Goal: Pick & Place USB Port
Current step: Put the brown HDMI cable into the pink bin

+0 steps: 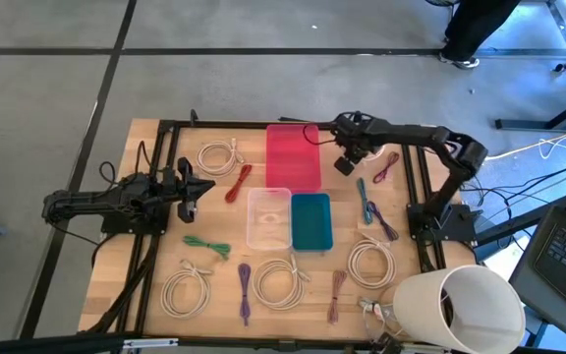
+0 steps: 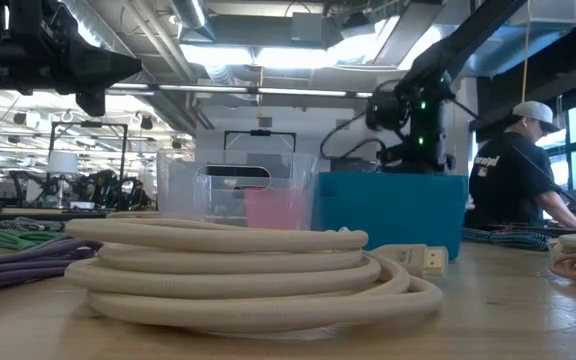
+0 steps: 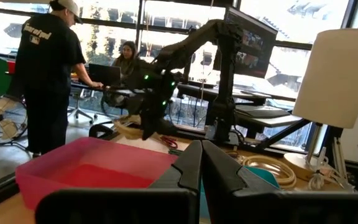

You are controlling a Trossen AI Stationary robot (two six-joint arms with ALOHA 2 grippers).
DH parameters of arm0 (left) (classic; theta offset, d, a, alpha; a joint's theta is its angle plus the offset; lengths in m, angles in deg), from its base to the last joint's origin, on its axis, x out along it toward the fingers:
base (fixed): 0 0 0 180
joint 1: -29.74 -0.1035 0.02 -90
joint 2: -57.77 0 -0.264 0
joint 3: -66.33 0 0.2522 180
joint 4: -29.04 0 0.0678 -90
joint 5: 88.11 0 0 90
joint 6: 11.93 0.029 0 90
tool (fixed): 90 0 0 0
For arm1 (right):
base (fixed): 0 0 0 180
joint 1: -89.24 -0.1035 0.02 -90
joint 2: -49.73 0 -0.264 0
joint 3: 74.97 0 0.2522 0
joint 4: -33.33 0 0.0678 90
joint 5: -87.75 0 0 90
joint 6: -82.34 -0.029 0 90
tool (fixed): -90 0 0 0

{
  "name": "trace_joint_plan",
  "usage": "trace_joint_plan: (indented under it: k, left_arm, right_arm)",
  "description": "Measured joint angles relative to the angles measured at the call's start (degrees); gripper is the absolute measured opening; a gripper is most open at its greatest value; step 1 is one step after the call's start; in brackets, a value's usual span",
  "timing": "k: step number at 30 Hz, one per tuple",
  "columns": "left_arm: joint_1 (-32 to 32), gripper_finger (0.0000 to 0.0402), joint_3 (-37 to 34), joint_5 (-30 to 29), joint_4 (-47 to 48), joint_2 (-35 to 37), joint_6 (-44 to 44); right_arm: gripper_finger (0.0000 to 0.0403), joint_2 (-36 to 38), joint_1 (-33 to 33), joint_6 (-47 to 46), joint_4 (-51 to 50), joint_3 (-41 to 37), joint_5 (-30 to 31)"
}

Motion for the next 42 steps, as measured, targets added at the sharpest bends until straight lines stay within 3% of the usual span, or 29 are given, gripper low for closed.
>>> trace_joint_plan:
  k: [3, 9, 14, 19, 27, 33, 42]
  left_arm:
    - [0.0, 0.0006, 0.0, 0.0, 0.0, 0.0, 0.0]
    - [0.0, 0.0002, 0.0, -1.0, 0.0, 0.0, 0.9]
    - [0.0, 0.0003, 0.0, -2.9, -0.1, 0.0, 1.1]
    - [0.0, 0.0005, 0.0, -3.4, -0.2, 0.0, 1.1]
    - [0.0, 0.0003, 0.0, -3.1, -0.2, 0.0, 1.1]
    - [0.0, 0.0005, 0.0, -2.8, 0.0, 0.0, 1.1]
    - [0.0, 0.0005, 0.0, -2.8, 0.0, 0.0, 1.1]
  right_arm:
    - [0.0056, 3.7, -2.6, -1.2, 1.1, 0.0, -1.9]
    - [0.0056, 10.4, -8.2, -3.2, 9.9, 0.3, -12.7]
    - [0.0056, 11.2, -12.6, -4.0, 13.0, 7.7, -18.6]
    - [0.0056, 6.6, -16.2, -0.3, 11.3, 19.8, -18.6]
    - [0.0056, -6.7, -17.1, 4.8, -4.2, 34.2, -18.4]
    - [0.0056, -14.4, -16.4, 7.0, -6.2, 35.3, -18.5]
    - [0.0056, -19.8, -13.9, 8.1, 1.5, 35.3, -18.6]
